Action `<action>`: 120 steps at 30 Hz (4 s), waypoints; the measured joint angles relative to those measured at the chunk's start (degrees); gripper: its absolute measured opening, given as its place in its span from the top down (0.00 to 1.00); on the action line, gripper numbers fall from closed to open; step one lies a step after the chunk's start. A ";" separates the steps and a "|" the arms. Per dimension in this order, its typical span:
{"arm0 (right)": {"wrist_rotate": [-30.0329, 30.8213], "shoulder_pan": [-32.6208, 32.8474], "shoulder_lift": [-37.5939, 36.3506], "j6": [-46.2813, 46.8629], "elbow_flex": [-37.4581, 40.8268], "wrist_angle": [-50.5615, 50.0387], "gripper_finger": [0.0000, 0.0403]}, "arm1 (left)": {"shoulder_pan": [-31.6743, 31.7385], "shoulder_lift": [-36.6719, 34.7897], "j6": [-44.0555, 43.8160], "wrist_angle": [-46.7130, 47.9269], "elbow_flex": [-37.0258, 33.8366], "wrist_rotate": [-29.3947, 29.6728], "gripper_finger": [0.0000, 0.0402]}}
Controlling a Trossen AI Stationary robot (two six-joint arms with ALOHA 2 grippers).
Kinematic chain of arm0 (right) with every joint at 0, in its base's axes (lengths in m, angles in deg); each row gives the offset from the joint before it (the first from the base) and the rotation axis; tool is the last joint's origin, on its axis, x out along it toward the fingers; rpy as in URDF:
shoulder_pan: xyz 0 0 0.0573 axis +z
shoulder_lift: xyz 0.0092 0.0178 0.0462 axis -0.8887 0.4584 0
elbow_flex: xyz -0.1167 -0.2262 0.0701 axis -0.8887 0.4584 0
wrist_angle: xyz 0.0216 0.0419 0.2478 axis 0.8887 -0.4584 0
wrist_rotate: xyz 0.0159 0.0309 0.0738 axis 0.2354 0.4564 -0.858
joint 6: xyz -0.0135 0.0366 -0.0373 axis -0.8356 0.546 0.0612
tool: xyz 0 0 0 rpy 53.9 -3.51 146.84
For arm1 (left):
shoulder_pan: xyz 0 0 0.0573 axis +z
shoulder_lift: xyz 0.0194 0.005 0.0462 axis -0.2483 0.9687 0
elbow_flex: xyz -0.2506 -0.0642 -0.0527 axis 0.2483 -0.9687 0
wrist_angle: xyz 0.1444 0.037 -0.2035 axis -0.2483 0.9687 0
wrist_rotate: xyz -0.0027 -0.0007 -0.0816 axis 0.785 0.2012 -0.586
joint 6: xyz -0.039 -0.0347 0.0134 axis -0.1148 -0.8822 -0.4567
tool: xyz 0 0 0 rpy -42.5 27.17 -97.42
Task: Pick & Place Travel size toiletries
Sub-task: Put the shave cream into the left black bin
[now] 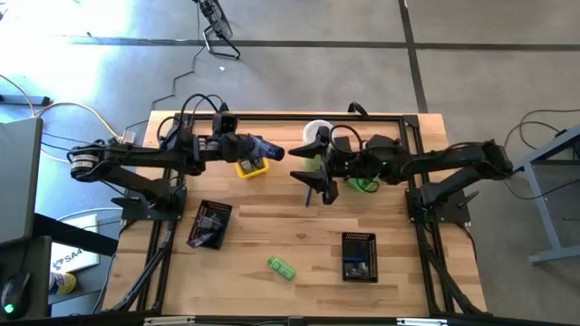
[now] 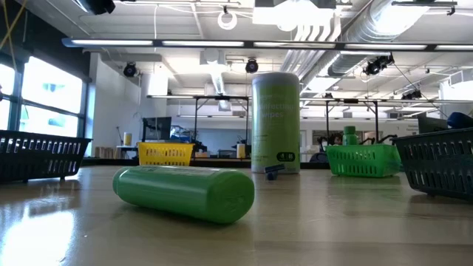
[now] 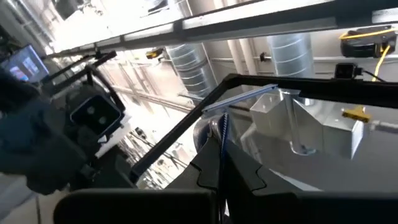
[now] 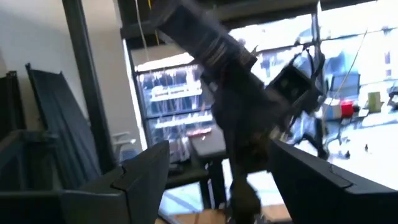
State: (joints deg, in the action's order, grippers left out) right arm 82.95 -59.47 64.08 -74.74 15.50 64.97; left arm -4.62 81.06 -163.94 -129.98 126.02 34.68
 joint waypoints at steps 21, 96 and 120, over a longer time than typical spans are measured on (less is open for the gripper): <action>1.77 0.51 -3.93 3.89 0.01 -14.72 0.39 | 3.92 -10.79 18.48 32.50 0.00 -5.93 1.00; 1.77 -9.42 -3.90 5.27 0.01 -19.68 0.39 | 3.70 -41.56 19.43 144.67 0.00 7.92 1.00; 3.28 -9.42 -3.90 5.53 0.01 -19.55 0.39 | 1.14 -39.70 18.96 124.50 -11.79 1.35 1.00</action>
State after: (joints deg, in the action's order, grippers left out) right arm 86.23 -68.89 60.18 -69.20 15.51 45.42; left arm -3.48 41.35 -144.98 -5.48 114.23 36.04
